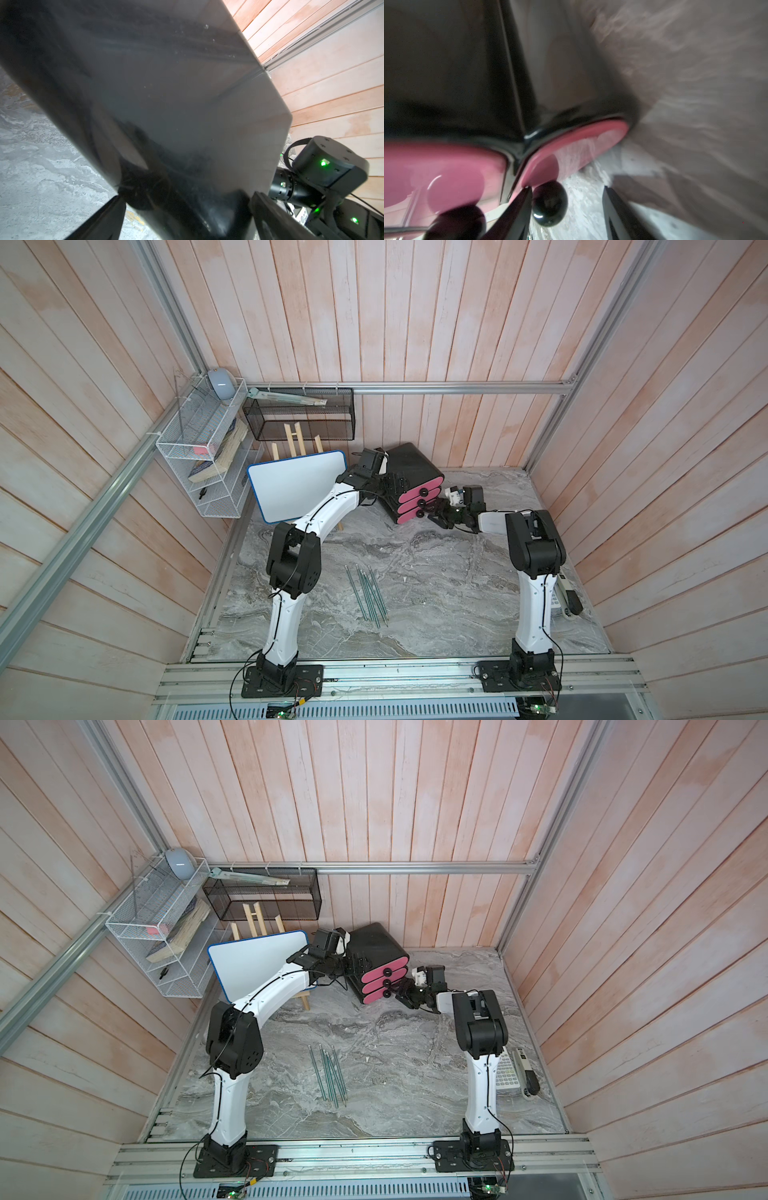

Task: Please place the pencils in the drawer according to their color
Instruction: Open the drawer in the storage box.

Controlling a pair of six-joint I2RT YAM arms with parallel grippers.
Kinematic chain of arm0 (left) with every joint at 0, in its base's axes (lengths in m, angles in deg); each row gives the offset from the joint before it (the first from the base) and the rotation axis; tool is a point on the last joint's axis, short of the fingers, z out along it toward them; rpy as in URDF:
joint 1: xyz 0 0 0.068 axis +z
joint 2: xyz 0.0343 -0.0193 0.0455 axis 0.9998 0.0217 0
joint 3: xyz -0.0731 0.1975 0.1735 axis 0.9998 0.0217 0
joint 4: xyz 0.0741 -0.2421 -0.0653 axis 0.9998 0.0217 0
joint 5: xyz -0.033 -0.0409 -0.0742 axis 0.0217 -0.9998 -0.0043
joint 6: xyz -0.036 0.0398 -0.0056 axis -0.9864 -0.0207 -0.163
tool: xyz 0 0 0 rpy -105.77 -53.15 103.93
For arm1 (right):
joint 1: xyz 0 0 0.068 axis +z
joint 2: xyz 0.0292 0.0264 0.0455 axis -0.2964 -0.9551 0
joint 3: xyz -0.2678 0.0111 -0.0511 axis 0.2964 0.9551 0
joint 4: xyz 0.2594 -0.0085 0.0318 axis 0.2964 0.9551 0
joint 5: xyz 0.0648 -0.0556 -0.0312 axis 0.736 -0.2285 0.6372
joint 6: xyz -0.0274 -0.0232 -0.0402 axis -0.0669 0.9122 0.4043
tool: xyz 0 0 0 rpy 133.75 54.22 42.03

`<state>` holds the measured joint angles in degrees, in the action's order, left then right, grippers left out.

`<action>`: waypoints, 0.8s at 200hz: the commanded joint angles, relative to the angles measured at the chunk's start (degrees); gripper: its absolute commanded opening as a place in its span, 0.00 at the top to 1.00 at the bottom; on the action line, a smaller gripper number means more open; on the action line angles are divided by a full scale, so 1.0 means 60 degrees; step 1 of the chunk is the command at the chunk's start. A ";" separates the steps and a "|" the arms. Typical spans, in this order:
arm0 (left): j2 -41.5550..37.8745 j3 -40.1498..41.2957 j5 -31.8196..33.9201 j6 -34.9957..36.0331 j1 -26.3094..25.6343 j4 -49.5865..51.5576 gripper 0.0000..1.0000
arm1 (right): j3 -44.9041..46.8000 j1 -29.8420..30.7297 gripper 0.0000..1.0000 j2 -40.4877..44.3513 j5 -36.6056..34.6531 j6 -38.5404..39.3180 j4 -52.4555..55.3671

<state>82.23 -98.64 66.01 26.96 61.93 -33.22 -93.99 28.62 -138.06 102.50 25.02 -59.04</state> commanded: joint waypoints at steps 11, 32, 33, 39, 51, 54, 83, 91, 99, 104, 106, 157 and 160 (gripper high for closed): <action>0.0532 0.0179 -0.0391 0.0498 -0.0399 0.1309 0.00 | -0.0166 0.0463 0.42 -0.0270 0.0072 0.0025 0.0137; 0.0527 0.0197 -0.0414 0.0498 -0.0402 0.1309 0.00 | -0.0065 0.0548 0.43 -0.0293 -0.0003 -0.0230 -0.0159; 0.0527 0.0197 -0.0410 0.0498 -0.0404 0.1301 0.00 | -0.0052 0.0549 0.43 -0.0308 -0.0003 -0.0249 -0.0179; 0.0523 0.0210 -0.0408 0.0498 -0.0405 0.1308 0.00 | -0.0031 0.0550 0.44 -0.0321 -0.0018 -0.0301 -0.0234; 0.0506 0.0212 -0.0394 0.0496 -0.0405 0.1294 0.00 | -0.0022 0.0550 0.50 -0.0356 -0.0008 -0.0366 -0.0302; 0.0518 0.0208 -0.0407 0.0498 -0.0399 0.1294 0.00 | -0.0014 0.0548 0.51 -0.0372 -0.0017 -0.0372 -0.0314; 0.0500 0.0226 -0.0408 0.0476 -0.0406 0.1279 0.00 | 0.0195 0.0565 0.75 -0.0300 0.0001 -0.0599 -0.0653; 0.0501 0.0238 -0.0410 0.0483 -0.0401 0.1265 0.00 | 0.0341 0.0565 0.80 -0.0244 0.0011 -0.0684 -0.0805; 0.0503 0.0238 -0.0413 0.0483 -0.0403 0.1254 0.00 | 0.0467 0.0565 0.85 -0.0163 0.0046 -0.0810 -0.0972; 0.0511 0.0241 -0.0409 0.0477 -0.0406 0.1257 0.01 | 0.0523 0.0565 0.87 -0.0114 0.0046 -0.0875 -0.1064; 0.0509 0.0241 -0.0414 0.0475 -0.0395 0.1248 0.00 | 0.0581 0.0565 0.88 -0.0098 0.0053 -0.0903 -0.1114; 0.0482 0.0285 -0.0411 0.0483 -0.0395 0.1250 0.00 | 0.1721 0.0565 0.98 0.0634 0.0072 -0.1584 -0.2211; 0.0476 0.0285 -0.0416 0.0483 -0.0394 0.1235 0.00 | 0.1784 0.0565 0.98 0.0670 0.0059 -0.1593 -0.2232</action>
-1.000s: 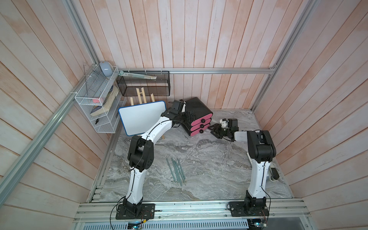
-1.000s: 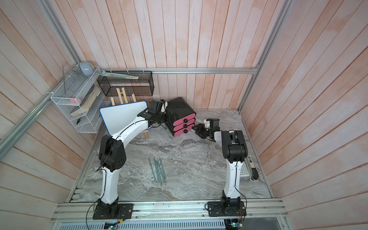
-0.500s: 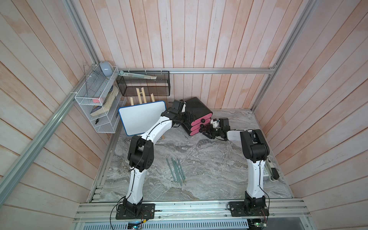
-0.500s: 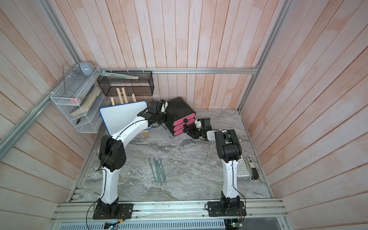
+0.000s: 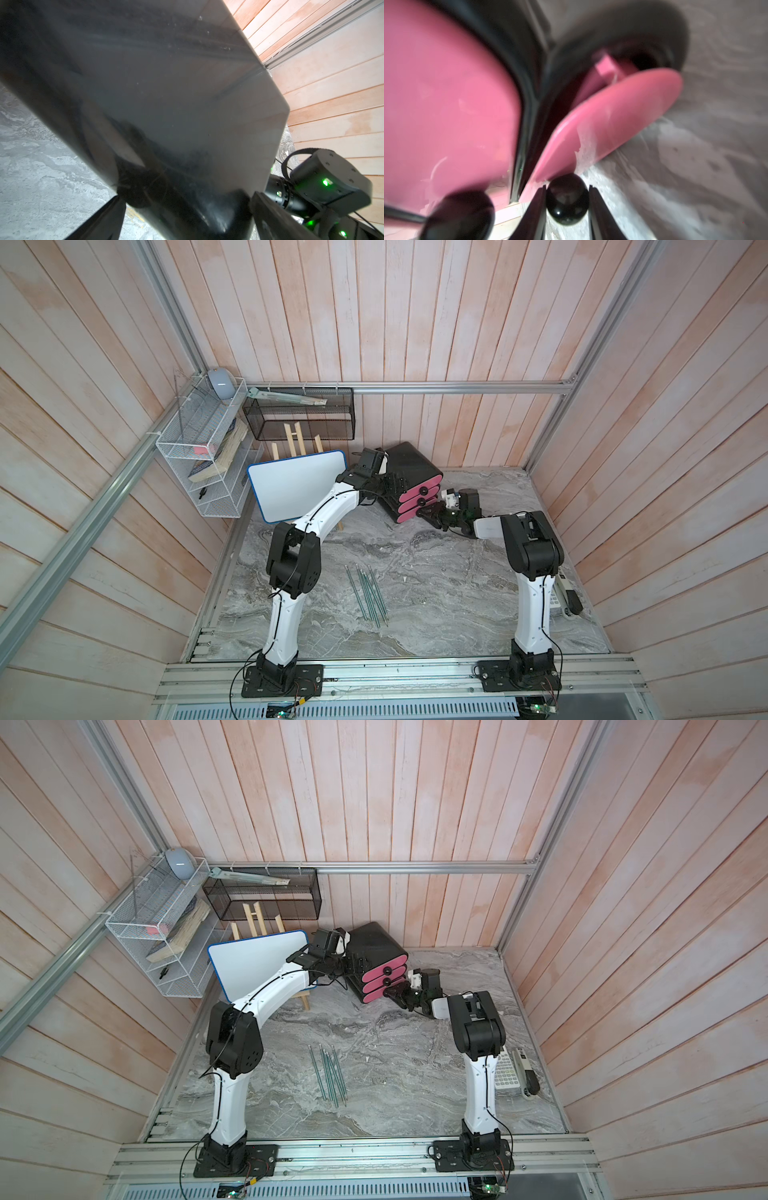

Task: Please place the pencils in the drawer according to their color
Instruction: Open the drawer in the storage box.

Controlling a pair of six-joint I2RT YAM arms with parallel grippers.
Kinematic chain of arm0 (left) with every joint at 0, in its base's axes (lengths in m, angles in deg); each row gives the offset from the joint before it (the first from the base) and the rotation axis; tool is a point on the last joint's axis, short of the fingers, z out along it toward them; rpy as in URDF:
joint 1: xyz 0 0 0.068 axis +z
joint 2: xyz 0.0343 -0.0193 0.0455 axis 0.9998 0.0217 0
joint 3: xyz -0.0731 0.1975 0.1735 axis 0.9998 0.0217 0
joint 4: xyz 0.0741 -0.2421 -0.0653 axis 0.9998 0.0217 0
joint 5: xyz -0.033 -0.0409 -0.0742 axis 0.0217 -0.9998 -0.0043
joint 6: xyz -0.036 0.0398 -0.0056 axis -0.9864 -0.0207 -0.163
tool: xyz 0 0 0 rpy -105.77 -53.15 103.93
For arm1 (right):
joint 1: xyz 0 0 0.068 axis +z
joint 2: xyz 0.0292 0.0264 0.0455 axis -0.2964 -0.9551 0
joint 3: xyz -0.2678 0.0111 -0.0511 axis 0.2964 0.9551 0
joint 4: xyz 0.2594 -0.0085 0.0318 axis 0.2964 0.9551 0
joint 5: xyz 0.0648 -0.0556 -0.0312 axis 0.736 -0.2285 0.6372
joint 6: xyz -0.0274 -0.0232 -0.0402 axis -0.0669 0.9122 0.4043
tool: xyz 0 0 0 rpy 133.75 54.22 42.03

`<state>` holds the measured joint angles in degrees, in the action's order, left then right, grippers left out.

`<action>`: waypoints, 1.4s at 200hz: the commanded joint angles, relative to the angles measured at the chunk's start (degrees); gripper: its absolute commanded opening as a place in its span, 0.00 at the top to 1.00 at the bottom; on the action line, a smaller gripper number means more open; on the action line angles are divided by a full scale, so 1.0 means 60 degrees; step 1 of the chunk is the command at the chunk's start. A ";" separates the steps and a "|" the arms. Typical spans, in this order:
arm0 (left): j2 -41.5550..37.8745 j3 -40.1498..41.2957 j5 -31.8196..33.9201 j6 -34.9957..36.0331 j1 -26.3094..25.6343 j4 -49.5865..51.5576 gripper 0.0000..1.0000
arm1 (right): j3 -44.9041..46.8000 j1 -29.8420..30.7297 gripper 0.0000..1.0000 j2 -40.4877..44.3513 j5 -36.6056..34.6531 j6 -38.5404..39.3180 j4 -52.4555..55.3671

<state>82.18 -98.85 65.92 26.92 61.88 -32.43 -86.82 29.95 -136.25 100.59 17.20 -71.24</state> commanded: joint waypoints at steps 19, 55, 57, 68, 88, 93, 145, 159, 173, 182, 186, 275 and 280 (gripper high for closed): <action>0.0477 0.0325 -0.0413 0.0490 -0.0388 0.1092 0.00 | 0.1002 0.0343 0.99 0.0691 0.0372 -0.0286 -0.0323; 0.0448 0.0407 -0.0450 0.0483 -0.0392 0.1060 0.00 | 0.1822 0.0328 1.00 0.1206 0.0309 -0.0256 -0.0502; 0.0448 0.0420 -0.0447 0.0489 -0.0397 0.1046 0.00 | 0.1859 0.0328 1.00 0.1228 0.0298 -0.0254 -0.0500; 0.0432 0.0464 -0.0456 0.0490 -0.0399 0.1023 0.00 | 0.2124 0.0329 1.00 0.1354 0.0295 -0.0260 -0.0582; 0.0367 0.0554 -0.0481 0.0489 -0.0399 0.0972 0.00 | 0.2547 0.0328 1.00 0.1632 0.0298 -0.0283 -0.0724; 0.0364 0.0577 -0.0480 0.0491 -0.0399 0.0959 0.00 | 0.2626 0.0327 1.00 0.1693 0.0290 -0.0290 -0.0747; 0.0309 0.0658 -0.0525 0.0489 -0.0392 0.0899 0.00 | 0.3777 0.0328 1.00 0.2382 0.0274 -0.0414 -0.1152; 0.0304 0.0676 -0.0544 0.0488 -0.0398 0.0899 0.00 | 0.4063 0.0327 1.00 0.2583 0.0272 -0.0421 -0.1205; 0.0309 0.0680 -0.0564 0.0485 -0.0399 0.0899 0.00 | 0.4345 0.0328 1.00 0.2775 0.0270 -0.0425 -0.1253; 0.0302 0.0687 -0.0568 0.0483 -0.0412 0.0889 0.00 | 0.4542 0.0328 1.00 0.2920 0.0286 -0.0443 -0.1304; 0.0287 0.0682 -0.0567 0.0490 -0.0411 0.0887 0.00 | 0.4613 0.0328 1.00 0.2980 0.0298 -0.0443 -0.1326; 0.0226 0.0703 -0.0581 0.0491 -0.0451 0.0861 0.00 | 0.6007 0.0030 1.00 0.4083 0.0174 -0.0386 -0.1436; 0.0215 0.0716 -0.0591 0.0491 -0.0450 0.0866 0.00 | 0.6047 -0.0004 1.00 0.4105 0.0154 -0.0372 -0.1432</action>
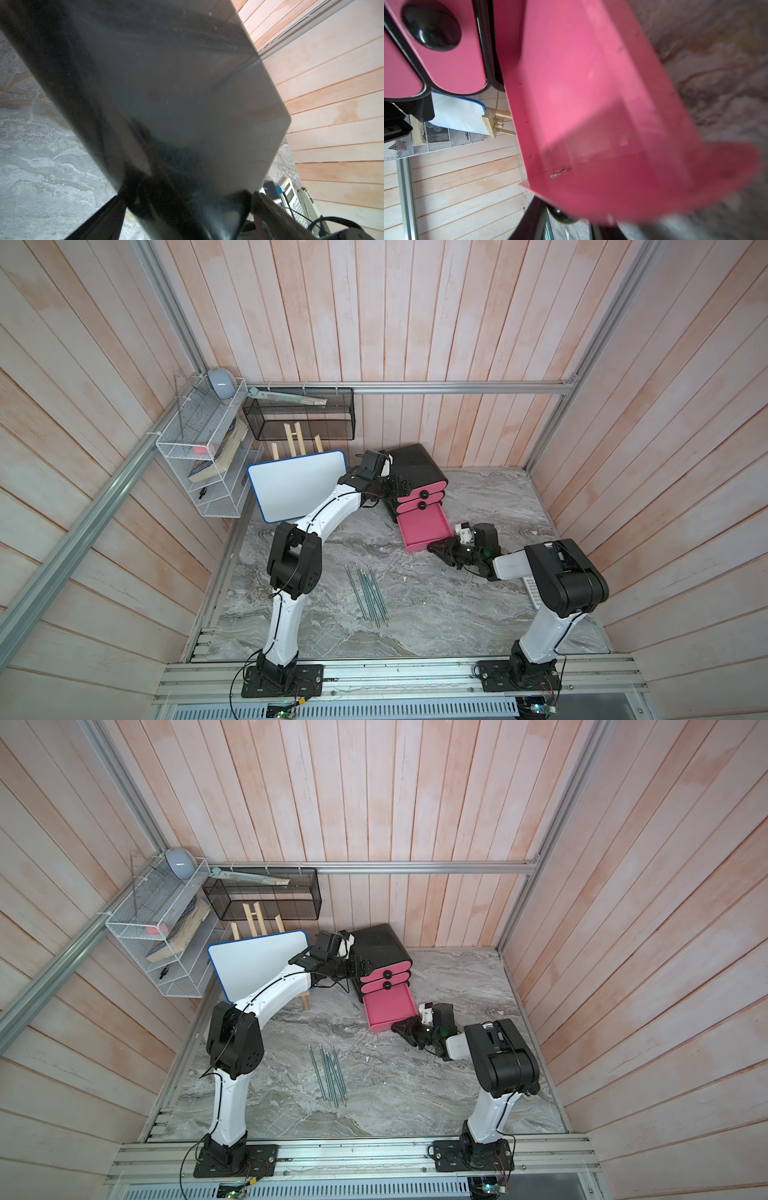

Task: Please place the pencils in the drawer according to their color
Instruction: Open the drawer in the storage box.

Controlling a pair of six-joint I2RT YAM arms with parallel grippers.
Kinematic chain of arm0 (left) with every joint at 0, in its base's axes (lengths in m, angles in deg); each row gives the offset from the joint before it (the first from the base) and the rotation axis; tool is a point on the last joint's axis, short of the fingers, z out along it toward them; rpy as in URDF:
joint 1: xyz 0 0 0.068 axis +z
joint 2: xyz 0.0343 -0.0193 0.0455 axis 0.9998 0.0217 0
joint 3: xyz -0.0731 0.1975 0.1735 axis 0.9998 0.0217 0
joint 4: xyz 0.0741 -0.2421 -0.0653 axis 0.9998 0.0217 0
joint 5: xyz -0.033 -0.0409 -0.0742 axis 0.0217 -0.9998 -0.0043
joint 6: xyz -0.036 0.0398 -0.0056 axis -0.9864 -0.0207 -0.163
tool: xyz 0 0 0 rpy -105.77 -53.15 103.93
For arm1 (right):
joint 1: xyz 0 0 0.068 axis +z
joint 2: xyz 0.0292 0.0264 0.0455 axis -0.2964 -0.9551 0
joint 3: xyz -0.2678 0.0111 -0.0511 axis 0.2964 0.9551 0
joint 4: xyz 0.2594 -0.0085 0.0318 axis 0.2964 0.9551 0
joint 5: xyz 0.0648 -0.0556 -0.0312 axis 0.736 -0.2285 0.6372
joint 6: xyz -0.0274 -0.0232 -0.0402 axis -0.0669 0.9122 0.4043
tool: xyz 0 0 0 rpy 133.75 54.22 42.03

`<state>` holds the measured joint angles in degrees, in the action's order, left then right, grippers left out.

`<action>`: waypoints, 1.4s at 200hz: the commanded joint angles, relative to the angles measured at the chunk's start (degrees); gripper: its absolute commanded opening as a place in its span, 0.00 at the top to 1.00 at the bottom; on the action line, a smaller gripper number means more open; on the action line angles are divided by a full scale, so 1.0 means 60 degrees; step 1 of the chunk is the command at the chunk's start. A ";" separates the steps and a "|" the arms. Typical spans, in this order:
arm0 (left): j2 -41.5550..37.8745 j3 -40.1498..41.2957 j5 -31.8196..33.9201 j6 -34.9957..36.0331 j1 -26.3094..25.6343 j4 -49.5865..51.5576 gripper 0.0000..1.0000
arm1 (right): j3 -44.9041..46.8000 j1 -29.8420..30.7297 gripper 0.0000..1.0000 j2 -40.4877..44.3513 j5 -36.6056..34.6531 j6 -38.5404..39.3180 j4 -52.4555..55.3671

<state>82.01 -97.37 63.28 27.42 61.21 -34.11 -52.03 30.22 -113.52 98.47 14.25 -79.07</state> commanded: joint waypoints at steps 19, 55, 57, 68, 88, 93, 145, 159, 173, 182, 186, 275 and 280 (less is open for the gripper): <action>0.0196 0.0511 -0.0142 0.0420 -0.0359 0.1142 0.00 | 0.0288 -0.0208 0.95 0.0347 0.0463 0.0136 -0.0109; -0.0002 0.0676 -0.0143 0.0400 -0.0351 0.1094 0.00 | 0.0044 -0.0447 0.61 0.0367 0.0469 0.0328 0.0187; -0.0016 0.0711 -0.0153 0.0405 -0.0350 0.1092 0.00 | 0.0024 -0.0448 0.59 0.0382 0.0486 0.0349 0.0214; -0.0119 0.0808 -0.0146 0.0403 -0.0347 0.1045 0.00 | -0.0036 -0.0454 0.51 0.0455 0.0455 0.0463 0.0414; -0.0330 0.0958 -0.0134 0.0392 -0.0358 0.0979 0.00 | -0.0081 -0.0448 0.41 0.0712 0.0412 0.0638 0.0740; -0.0398 0.0999 -0.0120 0.0391 -0.0359 0.0962 0.00 | -0.0087 -0.0451 0.39 0.0778 0.0400 0.0676 0.0811; -0.1319 0.1578 0.0240 0.0305 -0.0251 0.0752 0.00 | 0.0150 -0.0464 0.37 0.2076 0.0142 0.1071 0.1865; -0.1769 0.1925 0.0280 0.0212 -0.0176 0.0574 0.00 | 0.0229 -0.0422 0.37 0.2540 0.0002 0.1190 0.2238; -0.2269 0.2404 0.0293 0.0118 -0.0117 0.0359 0.00 | 0.0206 -0.0287 0.38 0.3019 -0.0185 0.1409 0.2786; -0.2616 0.2736 0.0319 0.0055 -0.0093 0.0254 0.00 | 0.0123 -0.0146 0.38 0.3328 -0.0370 0.1632 0.3213; -0.2767 0.2891 0.0330 0.0034 -0.0088 0.0210 0.00 | 0.0074 -0.0058 0.38 0.3452 -0.0488 0.1752 0.3443; -0.7184 0.8166 0.1280 -0.1644 0.0314 -0.0825 0.00 | -0.1824 0.3716 0.41 0.3592 -0.3789 0.2878 0.6384; -0.7422 0.8430 0.1272 -0.1803 0.0392 -0.0838 0.00 | -0.2013 0.3924 0.42 0.3453 -0.3967 0.2922 0.6515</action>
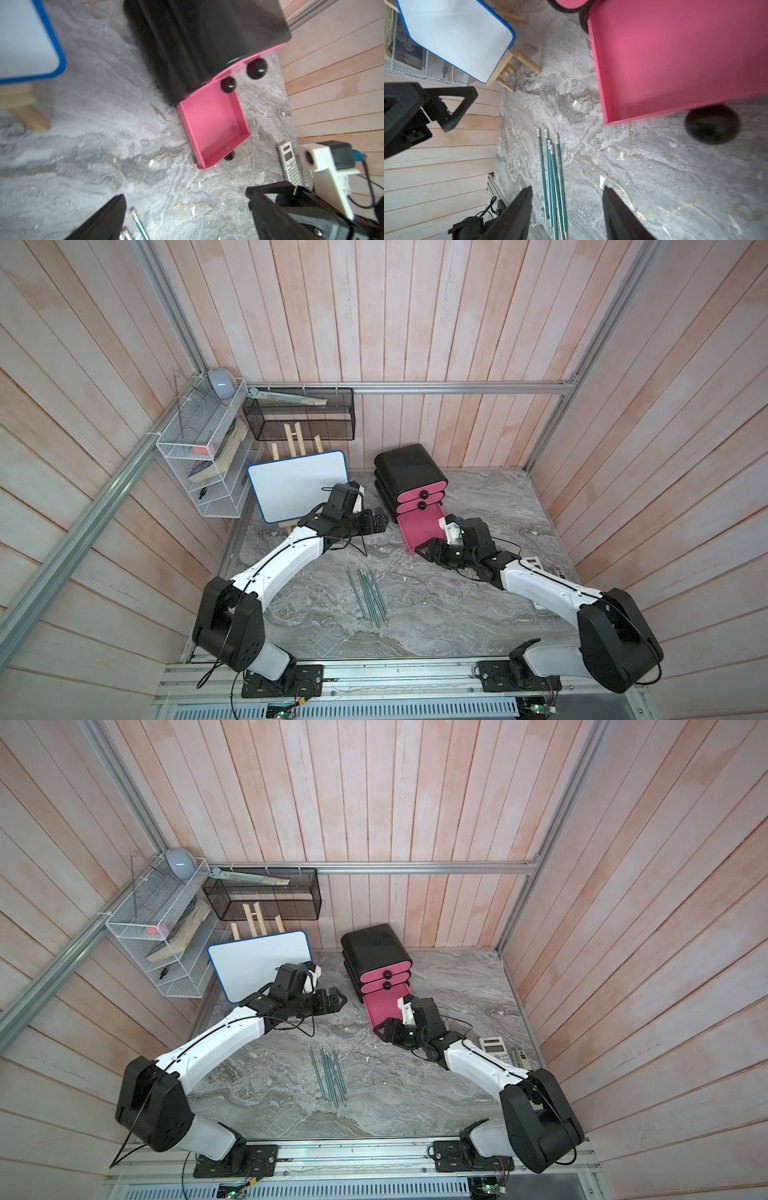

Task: Please place the pencils in the drawer according to their color
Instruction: Open the drawer in the storage box, then pick up the pencil from the center of the board.

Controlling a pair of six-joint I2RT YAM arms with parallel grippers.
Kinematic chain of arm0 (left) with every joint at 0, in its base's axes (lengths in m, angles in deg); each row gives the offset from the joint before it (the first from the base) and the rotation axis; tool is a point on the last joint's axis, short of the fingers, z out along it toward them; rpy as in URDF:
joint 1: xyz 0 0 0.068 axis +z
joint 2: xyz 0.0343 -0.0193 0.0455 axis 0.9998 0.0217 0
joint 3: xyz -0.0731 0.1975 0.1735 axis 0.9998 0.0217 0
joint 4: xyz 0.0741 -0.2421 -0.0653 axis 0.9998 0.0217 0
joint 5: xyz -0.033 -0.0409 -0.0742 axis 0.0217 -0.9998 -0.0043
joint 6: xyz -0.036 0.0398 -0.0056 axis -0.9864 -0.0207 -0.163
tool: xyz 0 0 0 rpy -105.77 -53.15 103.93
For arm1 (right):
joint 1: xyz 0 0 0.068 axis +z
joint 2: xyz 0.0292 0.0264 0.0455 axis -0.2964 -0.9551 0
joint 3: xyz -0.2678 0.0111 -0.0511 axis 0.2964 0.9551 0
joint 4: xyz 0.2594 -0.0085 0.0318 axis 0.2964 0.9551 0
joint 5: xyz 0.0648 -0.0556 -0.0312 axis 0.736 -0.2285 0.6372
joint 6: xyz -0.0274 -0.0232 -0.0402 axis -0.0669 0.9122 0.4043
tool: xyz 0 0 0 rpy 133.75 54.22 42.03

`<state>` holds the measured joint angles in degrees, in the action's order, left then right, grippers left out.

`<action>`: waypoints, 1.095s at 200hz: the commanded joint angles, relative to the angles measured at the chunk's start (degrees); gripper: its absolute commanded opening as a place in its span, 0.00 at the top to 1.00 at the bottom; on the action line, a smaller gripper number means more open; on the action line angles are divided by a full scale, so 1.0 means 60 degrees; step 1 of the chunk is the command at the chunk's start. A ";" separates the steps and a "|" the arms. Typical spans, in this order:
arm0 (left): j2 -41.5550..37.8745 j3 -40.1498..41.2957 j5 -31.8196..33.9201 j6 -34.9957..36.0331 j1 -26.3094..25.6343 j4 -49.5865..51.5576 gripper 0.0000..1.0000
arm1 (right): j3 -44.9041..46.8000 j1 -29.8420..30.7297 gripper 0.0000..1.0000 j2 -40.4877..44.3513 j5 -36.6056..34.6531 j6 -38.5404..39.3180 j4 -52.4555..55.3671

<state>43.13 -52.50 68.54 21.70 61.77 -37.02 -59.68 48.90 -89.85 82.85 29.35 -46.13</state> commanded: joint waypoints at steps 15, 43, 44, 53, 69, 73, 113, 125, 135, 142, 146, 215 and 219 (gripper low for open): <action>-0.1613 0.1703 0.0288 -0.1241 0.0555 -0.0415 0.01 | -0.1299 0.1423 0.43 -0.0960 -0.1923 0.0532 0.1404; -0.2510 0.2700 0.0071 -0.1711 0.1125 -0.0460 0.00 | -0.2391 0.2337 0.46 -0.1987 -0.2820 0.0813 0.2145; -0.2530 0.2745 0.0046 -0.1720 0.1163 -0.0475 0.00 | -0.2434 0.2368 0.46 -0.2031 -0.2851 0.0820 0.2175; -0.2709 0.3013 -0.0164 -0.1839 0.1435 -0.0531 0.00 | -0.2801 0.2602 0.46 -0.2363 -0.3101 0.0917 0.2441; -0.2947 0.3415 -0.0529 -0.1975 0.1890 -0.0681 0.00 | -0.3369 0.2961 0.47 -0.2993 -0.3424 0.1085 0.2836; -0.2987 0.3491 -0.0573 -0.1992 0.1993 -0.0705 0.00 | -0.3515 0.3028 0.48 -0.3141 -0.3486 0.1102 0.2924; -0.3305 0.3965 -0.0806 -0.1993 0.2722 -0.0723 0.01 | -0.4747 0.3500 0.50 -0.4502 -0.4118 0.1502 0.3617; -0.3389 0.4070 -0.0908 -0.1965 0.2942 -0.0724 0.01 | -0.5088 0.3577 0.50 -0.4846 -0.4274 0.1608 0.3769; -0.3428 0.4143 -0.0985 -0.1942 0.3105 -0.0735 0.00 | -0.5347 0.3620 0.51 -0.5078 -0.4352 0.1673 0.3866; -0.3469 0.4187 -0.1034 -0.1929 0.3185 -0.0746 0.00 | -0.5500 0.3643 0.51 -0.5254 -0.4444 0.1717 0.3900; -0.3472 0.4207 -0.1068 -0.1934 0.3223 -0.0745 0.00 | -0.5599 0.3657 0.52 -0.5346 -0.4461 0.1741 0.3924; -0.3462 0.4374 -0.1489 -0.1876 0.3384 -0.0968 0.00 | -0.6854 0.3688 0.55 -0.6498 -0.4492 0.2100 0.4326; -0.3445 0.4382 -0.1500 -0.1876 0.3393 -0.0972 0.00 | -0.6909 0.3688 0.55 -0.6545 -0.4491 0.2108 0.4341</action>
<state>22.86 -26.92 61.20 10.16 81.75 -41.06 -98.36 70.63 -127.16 57.32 40.45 -22.68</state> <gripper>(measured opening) 0.995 0.451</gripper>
